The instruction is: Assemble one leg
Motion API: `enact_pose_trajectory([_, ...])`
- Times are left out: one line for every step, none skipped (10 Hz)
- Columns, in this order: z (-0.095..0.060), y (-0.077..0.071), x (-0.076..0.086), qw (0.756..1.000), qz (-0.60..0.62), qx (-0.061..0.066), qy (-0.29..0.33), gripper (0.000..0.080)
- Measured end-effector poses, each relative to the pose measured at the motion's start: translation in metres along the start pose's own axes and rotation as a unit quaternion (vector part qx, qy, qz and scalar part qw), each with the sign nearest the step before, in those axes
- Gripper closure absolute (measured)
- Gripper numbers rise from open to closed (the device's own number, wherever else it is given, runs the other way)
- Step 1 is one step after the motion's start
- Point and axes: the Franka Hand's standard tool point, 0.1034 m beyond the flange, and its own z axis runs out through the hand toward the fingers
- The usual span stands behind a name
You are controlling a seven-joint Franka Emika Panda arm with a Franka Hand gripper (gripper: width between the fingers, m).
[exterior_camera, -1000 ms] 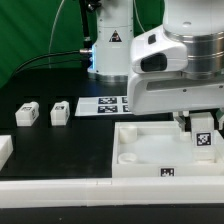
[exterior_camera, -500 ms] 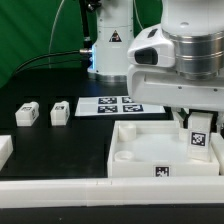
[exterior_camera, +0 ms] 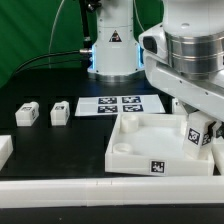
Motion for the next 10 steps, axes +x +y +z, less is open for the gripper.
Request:
enact_pose_trajectory([0.0, -0.001, 0.0, 0.999, 0.039, 0.002, 0.001, 0.0507])
enact_pose_trajectory([-0.001, -0.003, -0.001, 0.997, 0.08, 0.005, 0.003, 0.0507])
enact_pose_trajectory([-0.001, -0.005, -0.001, 0.993, 0.117, 0.009, 0.004, 0.0507])
enact_pose_trajectory([-0.001, -0.007, -0.002, 0.989, 0.146, 0.012, 0.004, 0.0507])
enact_pose_trajectory([-0.001, -0.008, -0.005, 0.977, 0.213, 0.014, 0.001, 0.0506])
enact_pose_trajectory([0.0, -0.01, -0.009, 0.963, 0.27, 0.014, 0.001, 0.0506])
enact_pose_trajectory([0.002, -0.011, -0.012, 0.942, 0.335, 0.013, 0.002, 0.0506])
enact_pose_trajectory([0.002, -0.011, -0.011, 0.924, 0.381, 0.014, 0.004, 0.0506])
enact_pose_trajectory([0.001, -0.011, -0.011, 0.915, 0.402, 0.014, 0.004, 0.0506])
enact_pose_trajectory([0.001, -0.011, -0.011, 0.914, 0.406, 0.015, 0.001, 0.0506])
